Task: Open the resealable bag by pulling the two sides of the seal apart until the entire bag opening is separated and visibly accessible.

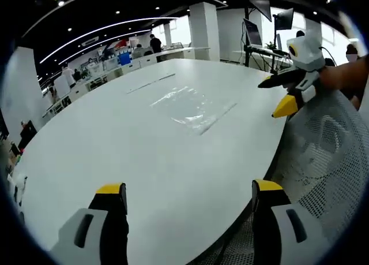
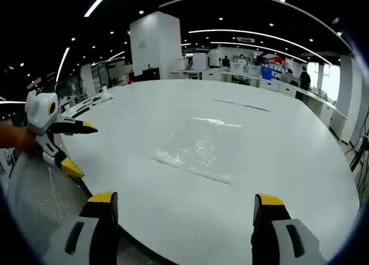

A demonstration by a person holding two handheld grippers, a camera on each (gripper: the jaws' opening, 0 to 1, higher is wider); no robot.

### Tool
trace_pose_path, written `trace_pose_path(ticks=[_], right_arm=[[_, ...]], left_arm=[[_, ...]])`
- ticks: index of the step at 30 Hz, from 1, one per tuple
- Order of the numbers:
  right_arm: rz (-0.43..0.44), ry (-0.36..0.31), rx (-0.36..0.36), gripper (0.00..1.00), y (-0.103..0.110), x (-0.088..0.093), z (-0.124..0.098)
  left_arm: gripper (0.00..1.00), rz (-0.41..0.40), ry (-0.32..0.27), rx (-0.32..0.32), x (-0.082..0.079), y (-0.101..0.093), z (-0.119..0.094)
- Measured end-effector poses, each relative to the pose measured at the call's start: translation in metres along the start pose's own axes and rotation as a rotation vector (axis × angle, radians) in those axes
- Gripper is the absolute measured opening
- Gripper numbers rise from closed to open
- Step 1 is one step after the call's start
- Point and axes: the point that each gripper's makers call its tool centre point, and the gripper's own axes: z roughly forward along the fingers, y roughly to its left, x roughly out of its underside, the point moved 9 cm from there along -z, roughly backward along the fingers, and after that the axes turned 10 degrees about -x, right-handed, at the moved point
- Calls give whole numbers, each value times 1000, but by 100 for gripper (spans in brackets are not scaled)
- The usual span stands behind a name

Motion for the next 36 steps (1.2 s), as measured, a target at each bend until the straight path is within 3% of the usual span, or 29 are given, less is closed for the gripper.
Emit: trace_pose_path(ticks=[36], right_arm=[[11,-17,5,97,-2,-1,0]], left_arm=[[88,9,13,-5,1,0,1]])
